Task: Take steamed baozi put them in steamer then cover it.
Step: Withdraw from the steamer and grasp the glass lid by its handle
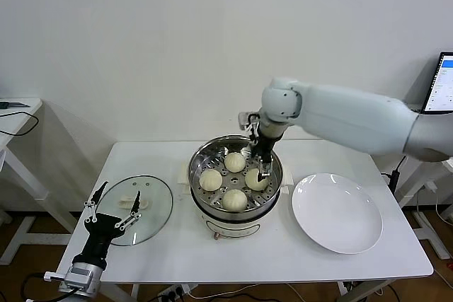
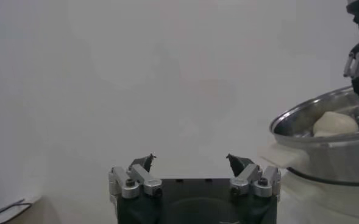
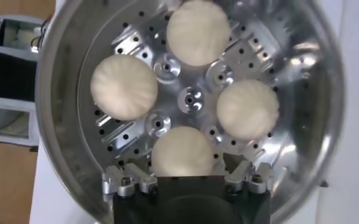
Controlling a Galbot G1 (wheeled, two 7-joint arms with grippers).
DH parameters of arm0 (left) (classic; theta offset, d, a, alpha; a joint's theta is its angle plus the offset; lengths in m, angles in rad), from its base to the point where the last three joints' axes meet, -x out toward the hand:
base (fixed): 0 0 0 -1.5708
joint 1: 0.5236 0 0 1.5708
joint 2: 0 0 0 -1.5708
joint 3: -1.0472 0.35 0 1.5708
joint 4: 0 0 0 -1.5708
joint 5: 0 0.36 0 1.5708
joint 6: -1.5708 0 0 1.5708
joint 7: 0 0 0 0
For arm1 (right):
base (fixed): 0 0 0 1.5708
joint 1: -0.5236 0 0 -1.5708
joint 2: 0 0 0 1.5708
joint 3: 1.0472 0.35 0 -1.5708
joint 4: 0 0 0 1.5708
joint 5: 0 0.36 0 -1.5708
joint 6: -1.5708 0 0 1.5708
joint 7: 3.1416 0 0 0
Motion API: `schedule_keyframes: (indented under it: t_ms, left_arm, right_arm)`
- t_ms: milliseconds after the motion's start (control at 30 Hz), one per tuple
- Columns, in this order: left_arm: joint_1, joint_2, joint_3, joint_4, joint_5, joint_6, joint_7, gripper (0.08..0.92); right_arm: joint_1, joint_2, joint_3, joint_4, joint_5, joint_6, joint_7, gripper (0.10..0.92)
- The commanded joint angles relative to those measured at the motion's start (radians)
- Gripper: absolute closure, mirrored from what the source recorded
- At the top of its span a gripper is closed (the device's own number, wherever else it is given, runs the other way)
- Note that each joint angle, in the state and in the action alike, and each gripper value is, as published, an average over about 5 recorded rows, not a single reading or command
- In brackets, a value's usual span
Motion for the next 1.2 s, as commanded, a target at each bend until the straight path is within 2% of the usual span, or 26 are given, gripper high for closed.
schedule_keyframes:
  t_ms: [33,167,367,533,667,833,1033,1200]
  left_arm:
    - [-0.006,-0.007,-0.005,-0.003,-0.024,0.010,0.010,0.177]
    - [-0.012,-0.011,-0.009,-0.013,-0.067,0.047,0.027,0.177]
    - [-0.027,-0.026,0.002,-0.025,-0.076,0.066,0.019,0.177]
    - [-0.040,-0.043,-0.003,-0.019,-0.085,0.054,0.006,0.177]
    - [-0.048,-0.053,-0.008,-0.018,-0.089,0.037,-0.002,0.177]
    - [-0.067,-0.060,-0.008,-0.003,-0.090,0.031,-0.014,0.177]
    - [-0.073,-0.053,-0.011,0.004,-0.086,0.027,-0.013,0.177]
    - [-0.072,-0.047,-0.014,0.006,-0.079,0.016,-0.020,0.177]
  right_arm:
    - [-0.058,-0.264,0.262,0.077,0.064,0.027,-0.002,0.203]
    - [-0.204,-0.359,0.453,0.093,0.143,0.119,0.161,0.203]
    - [-0.478,-0.449,0.724,0.147,0.412,0.405,0.656,0.203]
    - [-0.889,-0.480,1.106,0.272,0.512,0.534,0.956,0.203]
    - [-1.279,-0.454,1.425,0.401,0.465,0.604,1.078,0.203]
    - [-1.679,-0.311,1.724,0.544,0.333,0.664,1.174,0.203]
    - [-1.947,-0.090,1.824,0.671,0.187,0.748,1.279,0.203]
    - [-2.063,0.036,1.822,0.709,0.087,0.839,1.319,0.203]
